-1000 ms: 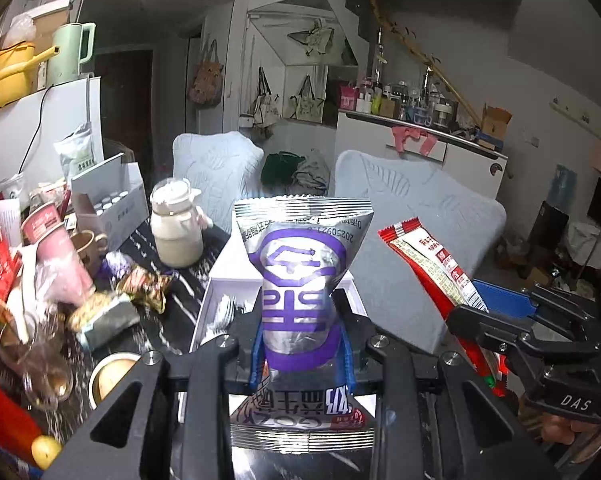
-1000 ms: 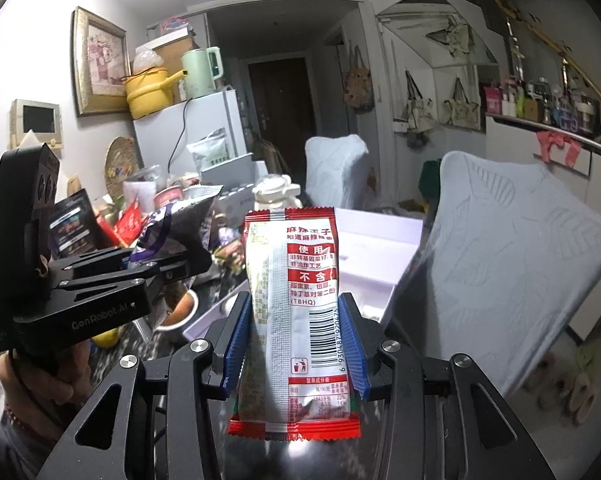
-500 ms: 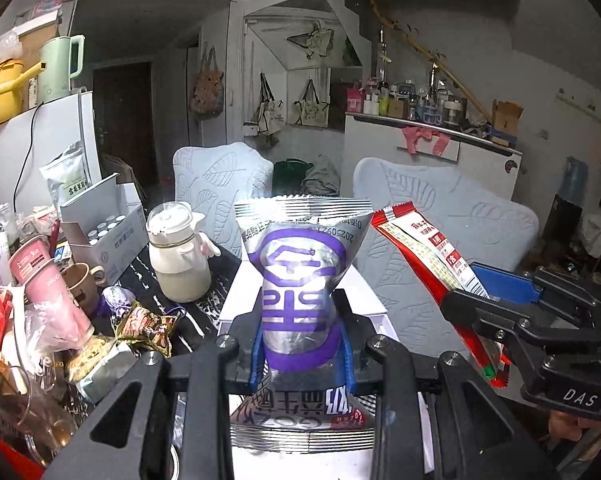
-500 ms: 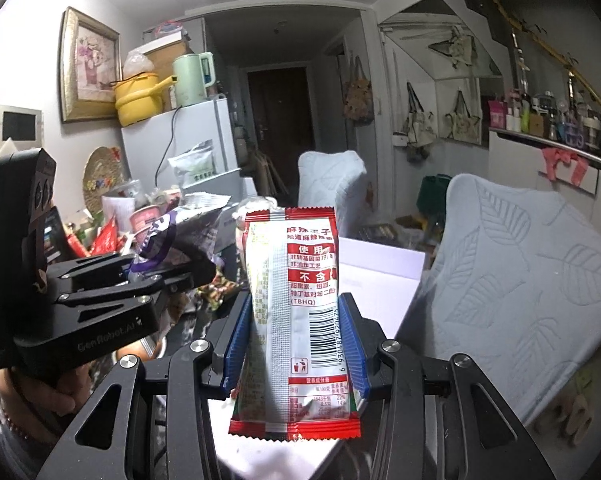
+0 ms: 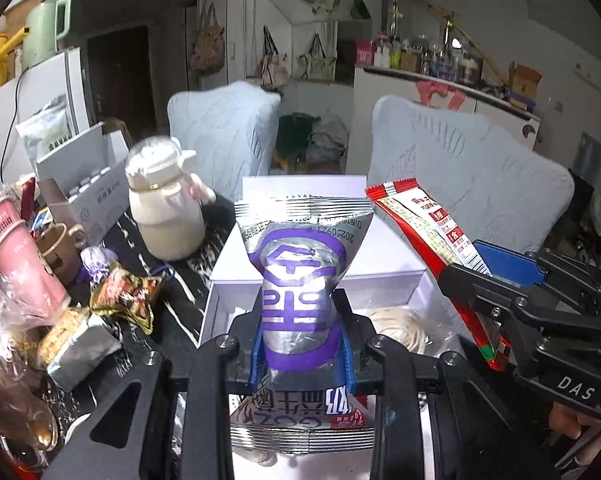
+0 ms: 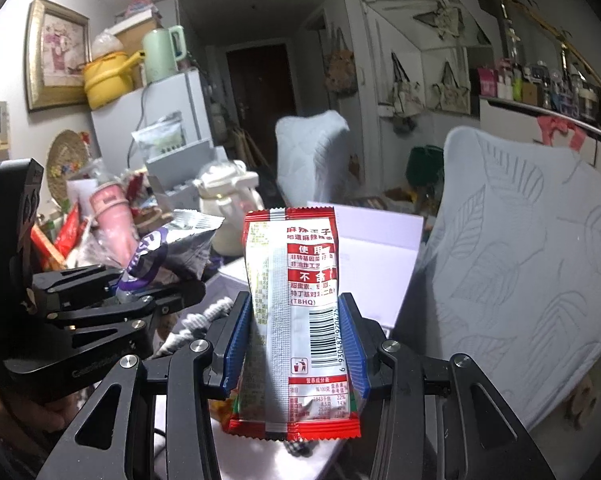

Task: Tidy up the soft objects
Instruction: 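Lift both packets with both tools and carry them over the open box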

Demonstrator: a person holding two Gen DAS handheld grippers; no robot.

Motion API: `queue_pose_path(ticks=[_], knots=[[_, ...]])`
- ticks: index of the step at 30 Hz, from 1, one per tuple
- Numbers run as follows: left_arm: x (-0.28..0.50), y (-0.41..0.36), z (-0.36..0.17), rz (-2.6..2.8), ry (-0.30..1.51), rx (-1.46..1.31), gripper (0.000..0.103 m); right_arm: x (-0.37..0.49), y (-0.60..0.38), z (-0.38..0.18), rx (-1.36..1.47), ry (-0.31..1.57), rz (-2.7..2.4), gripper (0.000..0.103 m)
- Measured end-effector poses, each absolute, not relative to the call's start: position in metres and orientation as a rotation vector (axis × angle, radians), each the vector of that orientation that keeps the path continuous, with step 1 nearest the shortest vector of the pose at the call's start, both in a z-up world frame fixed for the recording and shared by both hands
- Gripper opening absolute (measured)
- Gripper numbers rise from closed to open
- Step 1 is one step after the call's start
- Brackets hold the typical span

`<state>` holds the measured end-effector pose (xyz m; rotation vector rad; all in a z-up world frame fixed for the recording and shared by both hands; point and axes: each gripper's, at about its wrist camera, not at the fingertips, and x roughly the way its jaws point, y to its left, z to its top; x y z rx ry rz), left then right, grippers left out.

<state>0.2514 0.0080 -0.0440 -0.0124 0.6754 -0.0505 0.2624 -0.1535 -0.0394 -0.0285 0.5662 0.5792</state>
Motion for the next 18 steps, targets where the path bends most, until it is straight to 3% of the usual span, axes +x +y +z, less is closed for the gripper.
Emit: queue_pose_path(ticks=[18], knots=[[0.28,0.004,-0.094,-0.026,0.828,0.017,0.029,0.287,-0.147,-0.096,-0.079,0.699,0.551,0.042]])
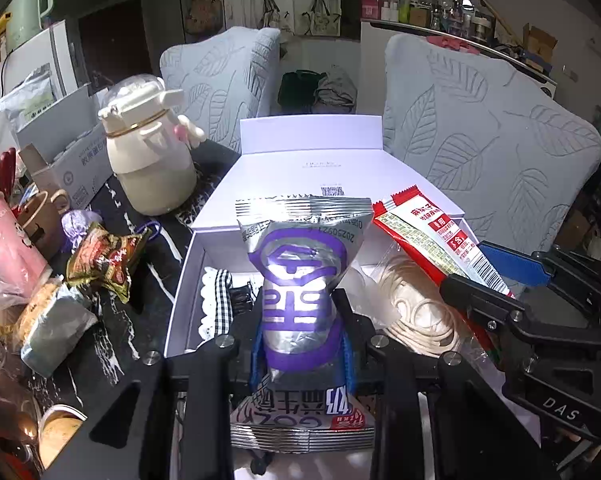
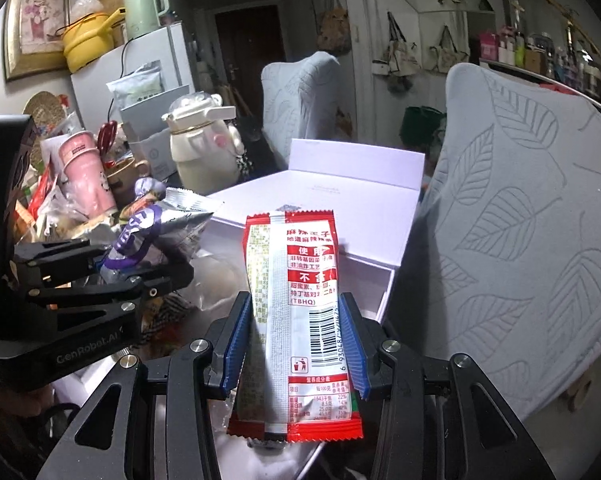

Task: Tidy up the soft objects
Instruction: 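Lift both packets with both tools and carry them over the open box, then open both tools to drop the snack bag and red-white packet into the box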

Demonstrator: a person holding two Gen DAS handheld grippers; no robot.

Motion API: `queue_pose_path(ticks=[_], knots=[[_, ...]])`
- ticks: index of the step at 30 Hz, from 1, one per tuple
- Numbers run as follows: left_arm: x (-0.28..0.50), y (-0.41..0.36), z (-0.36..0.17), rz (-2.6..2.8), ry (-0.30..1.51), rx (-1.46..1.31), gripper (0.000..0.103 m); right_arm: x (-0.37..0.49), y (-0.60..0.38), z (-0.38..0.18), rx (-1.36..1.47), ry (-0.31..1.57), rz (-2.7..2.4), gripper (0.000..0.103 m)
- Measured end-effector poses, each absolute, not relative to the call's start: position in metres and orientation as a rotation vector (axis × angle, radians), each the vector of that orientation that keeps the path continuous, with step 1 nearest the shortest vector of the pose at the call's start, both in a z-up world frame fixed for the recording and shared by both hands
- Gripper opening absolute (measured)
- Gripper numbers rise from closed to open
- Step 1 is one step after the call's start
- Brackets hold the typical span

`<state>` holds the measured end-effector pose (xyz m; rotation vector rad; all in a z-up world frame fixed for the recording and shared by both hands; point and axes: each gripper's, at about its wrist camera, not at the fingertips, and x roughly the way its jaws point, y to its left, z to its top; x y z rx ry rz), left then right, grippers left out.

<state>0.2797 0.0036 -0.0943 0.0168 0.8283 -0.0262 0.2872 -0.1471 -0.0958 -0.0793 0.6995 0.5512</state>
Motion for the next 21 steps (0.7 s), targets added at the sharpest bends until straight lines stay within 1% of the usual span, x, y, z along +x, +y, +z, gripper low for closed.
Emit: queue_pose_path(ticks=[9,14,21], knots=[[0.284,0.003,-0.103,-0.017,0.866,0.023,0.029,0.286,-0.139,-0.105,-0.131,0.714,0.528,0.044],[0.284,0.006,-0.104,-0.028,0.877,0.008,0.029,0.288,-0.138,-0.108,-0.111,0.734,0.543,0.045],[0.284,0.005,-0.104,-0.008,0.885,-0.004,0.03,0.288,-0.138,-0.103,-0.089,0.767,0.547,0.051]])
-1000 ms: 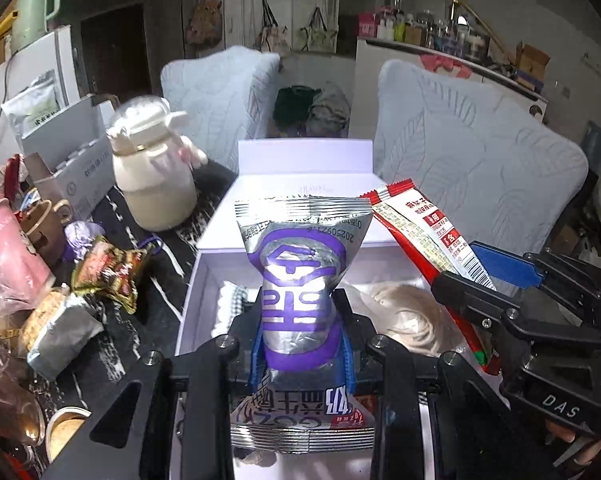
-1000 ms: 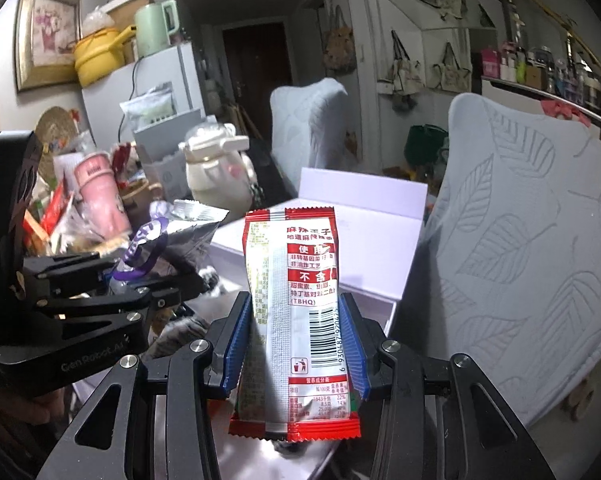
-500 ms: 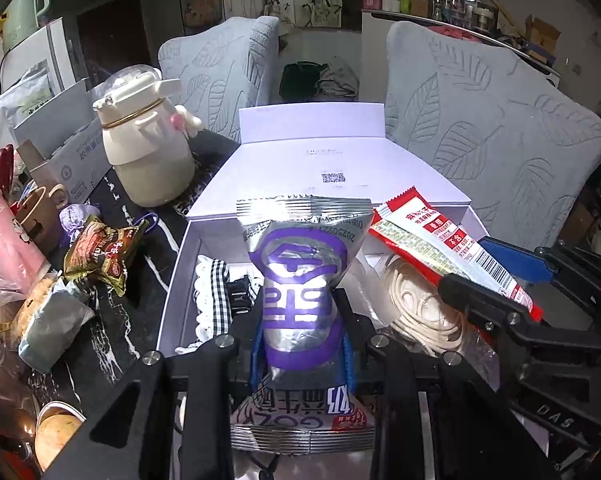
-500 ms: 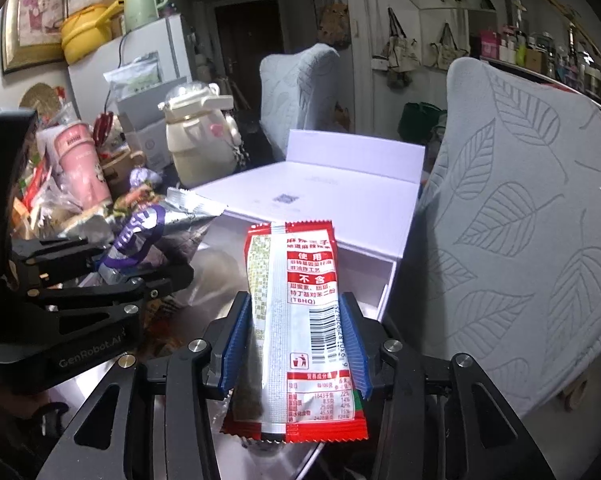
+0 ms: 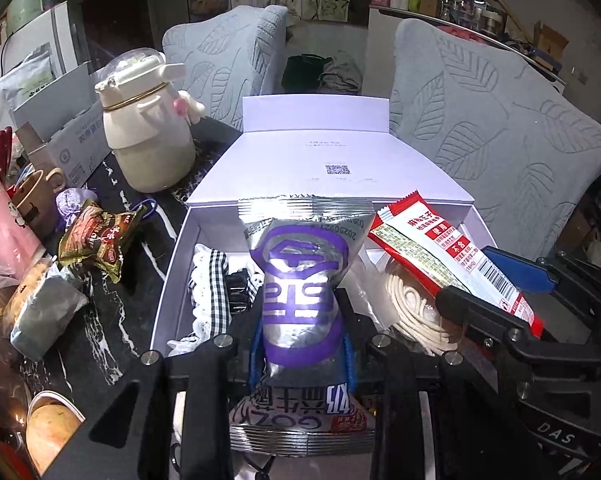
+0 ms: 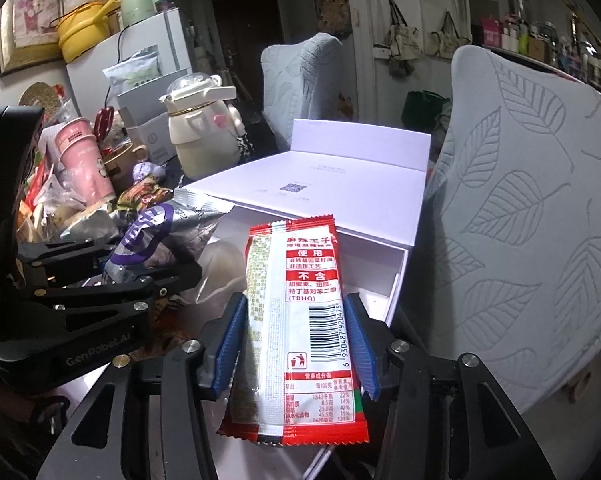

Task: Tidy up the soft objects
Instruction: 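Open both tools to drop the snack bag and red-white packet into the box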

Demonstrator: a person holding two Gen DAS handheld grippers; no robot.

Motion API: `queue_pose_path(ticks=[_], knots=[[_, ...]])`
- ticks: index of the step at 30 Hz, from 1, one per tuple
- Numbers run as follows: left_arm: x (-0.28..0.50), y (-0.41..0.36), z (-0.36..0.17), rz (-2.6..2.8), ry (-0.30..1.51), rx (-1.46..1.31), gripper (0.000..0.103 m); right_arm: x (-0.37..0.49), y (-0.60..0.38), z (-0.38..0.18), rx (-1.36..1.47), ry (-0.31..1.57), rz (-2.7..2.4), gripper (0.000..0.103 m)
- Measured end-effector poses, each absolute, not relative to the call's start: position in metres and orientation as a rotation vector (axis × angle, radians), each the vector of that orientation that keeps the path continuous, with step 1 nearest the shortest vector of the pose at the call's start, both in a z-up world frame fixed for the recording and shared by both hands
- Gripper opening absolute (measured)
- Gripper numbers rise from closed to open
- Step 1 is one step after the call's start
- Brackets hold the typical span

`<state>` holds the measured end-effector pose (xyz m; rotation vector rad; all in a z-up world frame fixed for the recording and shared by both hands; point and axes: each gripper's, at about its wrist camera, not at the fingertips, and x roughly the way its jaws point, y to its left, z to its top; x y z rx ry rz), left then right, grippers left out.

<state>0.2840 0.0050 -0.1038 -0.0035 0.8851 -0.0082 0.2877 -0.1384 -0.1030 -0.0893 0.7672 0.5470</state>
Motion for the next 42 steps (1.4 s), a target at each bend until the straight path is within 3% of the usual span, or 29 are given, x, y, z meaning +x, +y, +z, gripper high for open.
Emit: queue_pose_path(ticks=[7,19,21,25,42], knots=[[0.282,0.001,-0.103,0.024,0.913,0.009,0.03,0.283,-0.136,-0.099,-0.114,0.786,0.536,0.058],[0.267,-0.002,-0.097,0.042,0.927,-0.016,0.032,0.27,-0.153,-0.083,-0.102,0.781,0.496,0.062],[0.264,-0.004,-0.093,0.055,0.914,-0.011,0.036,0.267,-0.156,-0.08,-0.098,0.781,0.492,0.062],[0.258,-0.004,-0.083,0.079,0.888,-0.013,0.077,0.262,-0.159,-0.074,-0.102,0.772,0.486,0.062],[0.227,-0.005,-0.022,0.112,0.773,0.015,0.078,0.236,-0.162,-0.02,-0.13,0.653,0.474,0.062]])
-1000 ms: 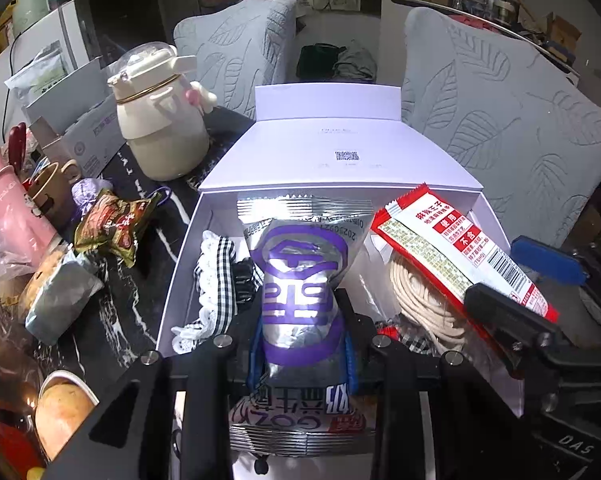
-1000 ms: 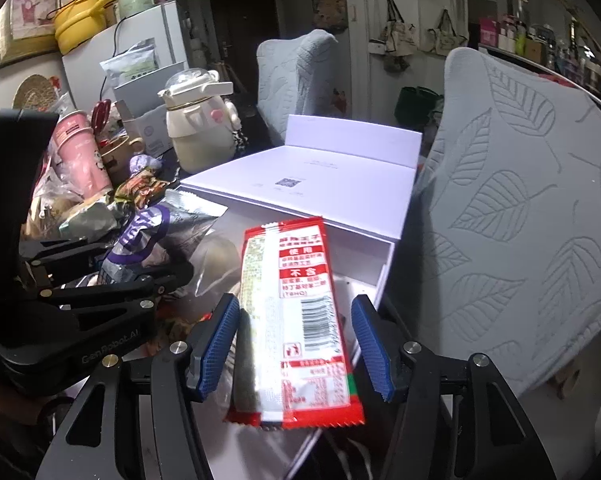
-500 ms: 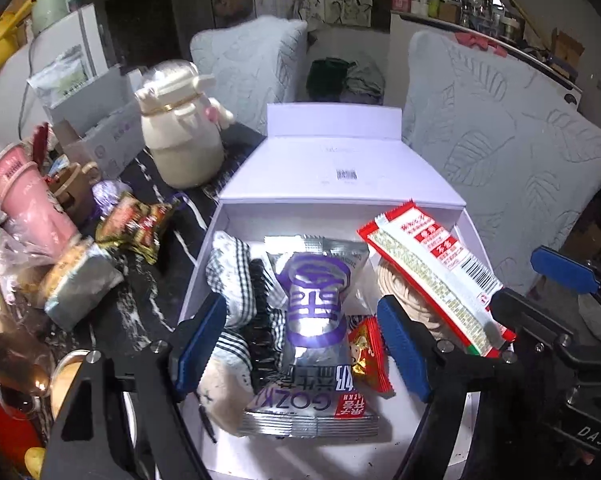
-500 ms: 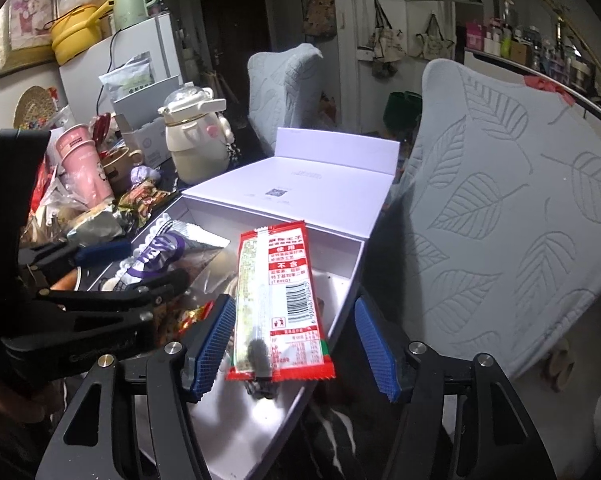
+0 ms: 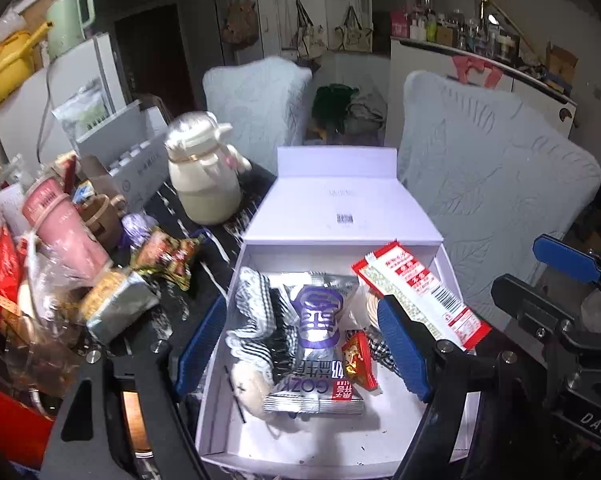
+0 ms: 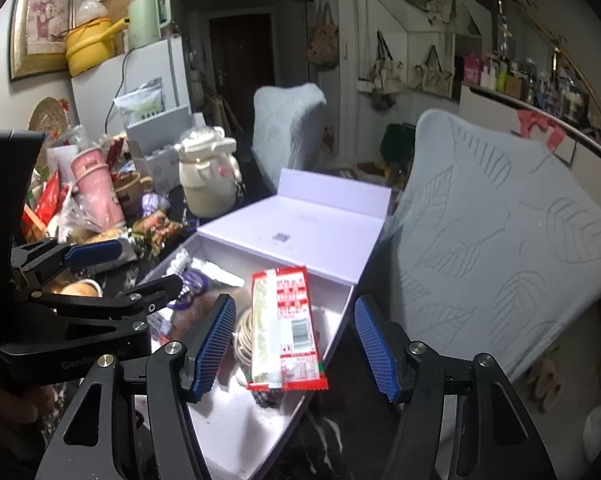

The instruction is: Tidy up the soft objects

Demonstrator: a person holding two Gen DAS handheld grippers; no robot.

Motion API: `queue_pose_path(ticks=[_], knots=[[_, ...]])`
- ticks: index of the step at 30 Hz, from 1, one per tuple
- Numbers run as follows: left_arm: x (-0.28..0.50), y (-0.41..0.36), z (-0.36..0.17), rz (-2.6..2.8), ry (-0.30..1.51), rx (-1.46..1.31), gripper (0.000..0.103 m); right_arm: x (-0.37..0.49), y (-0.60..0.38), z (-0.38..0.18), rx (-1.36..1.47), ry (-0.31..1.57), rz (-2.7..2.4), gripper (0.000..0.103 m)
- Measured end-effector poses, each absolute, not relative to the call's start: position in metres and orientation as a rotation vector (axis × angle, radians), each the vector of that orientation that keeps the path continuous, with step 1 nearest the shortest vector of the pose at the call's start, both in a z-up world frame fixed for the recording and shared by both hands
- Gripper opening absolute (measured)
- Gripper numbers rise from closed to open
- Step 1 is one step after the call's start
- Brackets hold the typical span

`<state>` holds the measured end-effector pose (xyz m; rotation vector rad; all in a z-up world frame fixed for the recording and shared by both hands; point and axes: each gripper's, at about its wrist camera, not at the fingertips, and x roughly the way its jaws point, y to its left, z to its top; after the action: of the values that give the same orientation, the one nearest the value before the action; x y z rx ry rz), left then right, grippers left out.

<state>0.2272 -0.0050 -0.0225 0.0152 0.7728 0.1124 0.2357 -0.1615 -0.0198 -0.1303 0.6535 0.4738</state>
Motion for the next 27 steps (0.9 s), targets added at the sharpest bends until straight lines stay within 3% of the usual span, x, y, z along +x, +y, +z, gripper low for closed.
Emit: queue_pose_path(ticks=[19,21,23,27], knots=[[0.128,-0.014,0.07,0.123,0.55,0.038,0.079,0.156,-0.183,0.06,-0.115,0.465,0.457,0.085],[0.117,-0.015,0.075,0.122,0.536,0.038,0.084,0.145,-0.186,0.067,-0.115,0.448,0.459,0.087],[0.106,-0.017,0.079,0.122,0.518,0.038,0.1,0.136,-0.188,0.071,-0.119,0.435,0.456,0.088],[0.08,-0.02,0.084,0.125,0.48,0.036,0.101,0.115,-0.192,0.078,-0.122,0.407,0.454,0.092]])
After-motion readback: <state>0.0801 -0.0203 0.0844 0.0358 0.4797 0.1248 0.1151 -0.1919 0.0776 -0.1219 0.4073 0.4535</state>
